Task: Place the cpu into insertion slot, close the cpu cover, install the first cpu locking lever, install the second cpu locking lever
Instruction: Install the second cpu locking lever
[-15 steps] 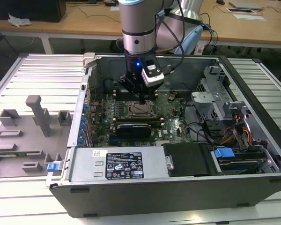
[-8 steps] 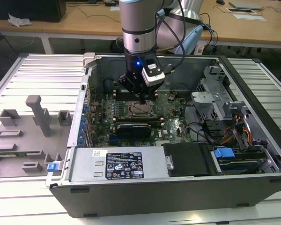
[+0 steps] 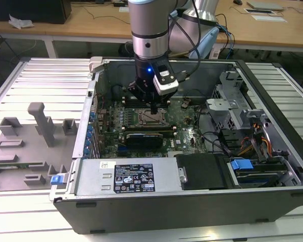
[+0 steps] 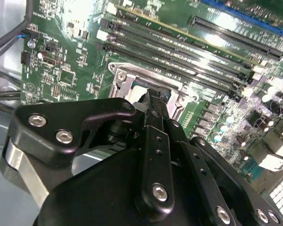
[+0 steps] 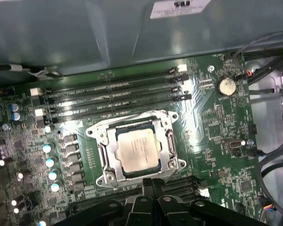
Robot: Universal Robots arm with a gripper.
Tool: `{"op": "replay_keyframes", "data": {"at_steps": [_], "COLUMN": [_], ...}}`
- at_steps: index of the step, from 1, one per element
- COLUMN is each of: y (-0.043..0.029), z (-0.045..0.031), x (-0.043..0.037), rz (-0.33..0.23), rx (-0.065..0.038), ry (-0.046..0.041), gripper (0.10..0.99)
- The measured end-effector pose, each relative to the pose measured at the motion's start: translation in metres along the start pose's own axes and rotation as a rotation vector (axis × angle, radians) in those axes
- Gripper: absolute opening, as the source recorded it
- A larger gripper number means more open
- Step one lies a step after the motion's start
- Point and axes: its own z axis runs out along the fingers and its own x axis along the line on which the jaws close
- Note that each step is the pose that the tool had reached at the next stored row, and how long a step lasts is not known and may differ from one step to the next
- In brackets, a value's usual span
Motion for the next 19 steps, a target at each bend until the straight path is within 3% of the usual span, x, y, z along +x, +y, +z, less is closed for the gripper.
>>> {"op": "replay_keyframes", "data": {"at_steps": [5, 10, 12, 13, 15, 18, 19], "y": [-0.0105, -0.0178, -0.0196, -0.0211, -0.0238, -0.0264, -0.0283], "z": [0.0005, 0.0009, 0.0025, 0.0038, 0.006, 0.0079, 0.0091], "x": [-0.0019, -0.003, -0.0009, 0.002, 0.0067, 0.011, 0.0132], "rz": [0.0, 0.001, 0.004, 0.005, 0.007, 0.008, 0.01], "rx": [-0.001, -0.012, -0.03, -0.047, -0.063, -0.08, -0.09], "ry": [0.0001, 0.0022, 0.0056, 0.0087, 0.0117, 0.0148, 0.0167], "gripper": [0.106, 0.106, 0.106, 0.106, 0.106, 0.106, 0.106]}}
